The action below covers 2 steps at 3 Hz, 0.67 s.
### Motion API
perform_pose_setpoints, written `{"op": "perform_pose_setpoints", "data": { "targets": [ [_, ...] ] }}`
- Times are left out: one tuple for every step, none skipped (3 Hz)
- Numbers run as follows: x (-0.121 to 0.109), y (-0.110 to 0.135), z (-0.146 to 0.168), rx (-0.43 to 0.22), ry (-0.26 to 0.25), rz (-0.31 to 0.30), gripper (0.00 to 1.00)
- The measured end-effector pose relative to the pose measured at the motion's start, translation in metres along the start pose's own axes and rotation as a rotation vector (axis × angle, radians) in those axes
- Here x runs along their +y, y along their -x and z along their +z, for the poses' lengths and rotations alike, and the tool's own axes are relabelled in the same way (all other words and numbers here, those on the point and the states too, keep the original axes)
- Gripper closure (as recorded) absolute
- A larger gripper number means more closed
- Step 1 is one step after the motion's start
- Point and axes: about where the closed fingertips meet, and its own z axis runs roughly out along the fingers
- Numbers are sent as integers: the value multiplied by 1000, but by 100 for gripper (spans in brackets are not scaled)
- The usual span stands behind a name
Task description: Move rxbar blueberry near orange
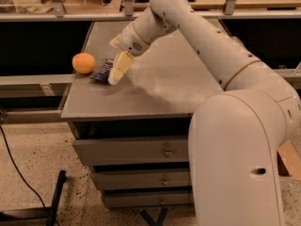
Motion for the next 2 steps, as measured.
{"op": "perform_pose_setpoints", "data": {
  "targets": [
    [6, -4, -3, 65, 32, -36, 0],
    [6, -4, -3, 65, 32, -36, 0]
  ]
}}
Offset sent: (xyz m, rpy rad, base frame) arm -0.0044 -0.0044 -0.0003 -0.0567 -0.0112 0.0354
